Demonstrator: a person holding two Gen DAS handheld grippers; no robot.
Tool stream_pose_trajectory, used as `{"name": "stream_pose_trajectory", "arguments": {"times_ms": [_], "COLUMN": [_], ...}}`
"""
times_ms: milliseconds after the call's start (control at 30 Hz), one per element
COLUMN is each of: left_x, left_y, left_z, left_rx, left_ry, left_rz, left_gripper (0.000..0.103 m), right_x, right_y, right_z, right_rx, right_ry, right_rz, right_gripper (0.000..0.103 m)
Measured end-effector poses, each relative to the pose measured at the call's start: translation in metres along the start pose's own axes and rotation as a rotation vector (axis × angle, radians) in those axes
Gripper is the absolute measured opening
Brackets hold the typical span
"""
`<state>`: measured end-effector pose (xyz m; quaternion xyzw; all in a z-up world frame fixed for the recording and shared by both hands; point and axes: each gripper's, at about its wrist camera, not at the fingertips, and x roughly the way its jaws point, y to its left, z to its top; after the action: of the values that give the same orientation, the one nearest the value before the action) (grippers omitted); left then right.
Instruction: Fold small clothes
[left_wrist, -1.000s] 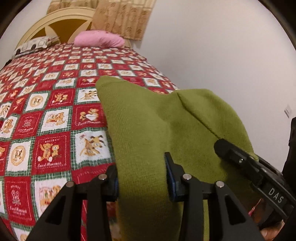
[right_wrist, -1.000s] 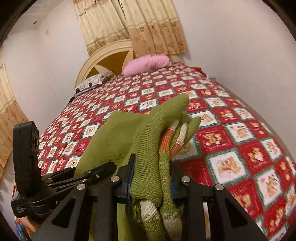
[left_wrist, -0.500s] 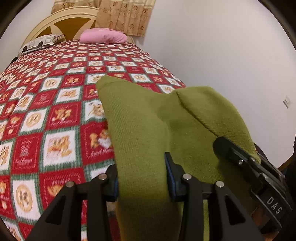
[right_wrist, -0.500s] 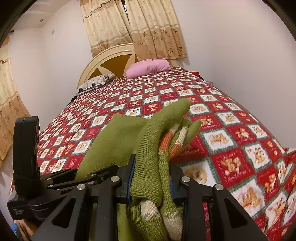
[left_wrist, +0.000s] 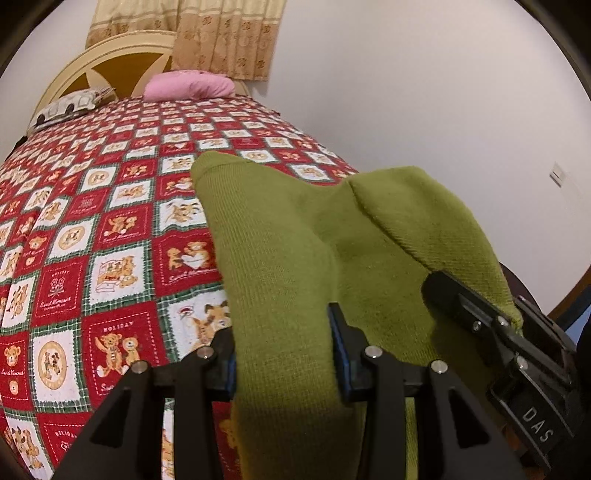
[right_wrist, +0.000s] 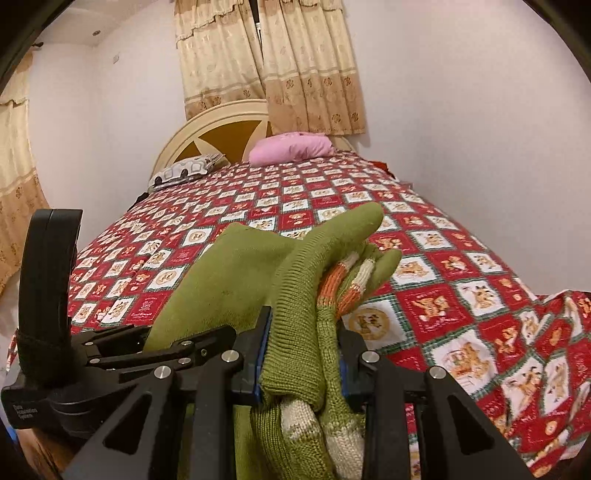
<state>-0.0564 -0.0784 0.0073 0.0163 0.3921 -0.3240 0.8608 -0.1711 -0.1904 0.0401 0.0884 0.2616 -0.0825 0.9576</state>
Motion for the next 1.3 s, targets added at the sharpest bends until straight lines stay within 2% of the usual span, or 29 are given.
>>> {"name": "stream_pose_trajectory", "arguments": {"times_ms": [467,833,1133,1300], "left_x": [0.023,0.054,0.082,0.105], "left_y": [-0.062,-0.109,-0.151,-0.169], "left_z": [0.01,0.017,0.041,0.063], "left_rx": [0.112,0.169,0.231,0.258], "left_ry": [0.013,0.055,0.027,-0.009], "left_rz": [-0.052,-0.108,-0.165,-0.163], "left_gripper": [0.041,0.041,0.041,0.04], "right_x": [-0.027,-0.028,-0.027,-0.013], "right_y": [-0.042,-0.085,-0.129,-0.152], "right_z": [-0.006,-0.008,0.002,0.016], "right_rx": [0.022,0.083,0.149,0.139], "right_ry": [-0.064,-0.063,-0.098,-0.125], "right_rz": [-0.102,-0.177,-0.272,-0.322], "right_gripper": [0.029,0.029,0.029,0.029]}}
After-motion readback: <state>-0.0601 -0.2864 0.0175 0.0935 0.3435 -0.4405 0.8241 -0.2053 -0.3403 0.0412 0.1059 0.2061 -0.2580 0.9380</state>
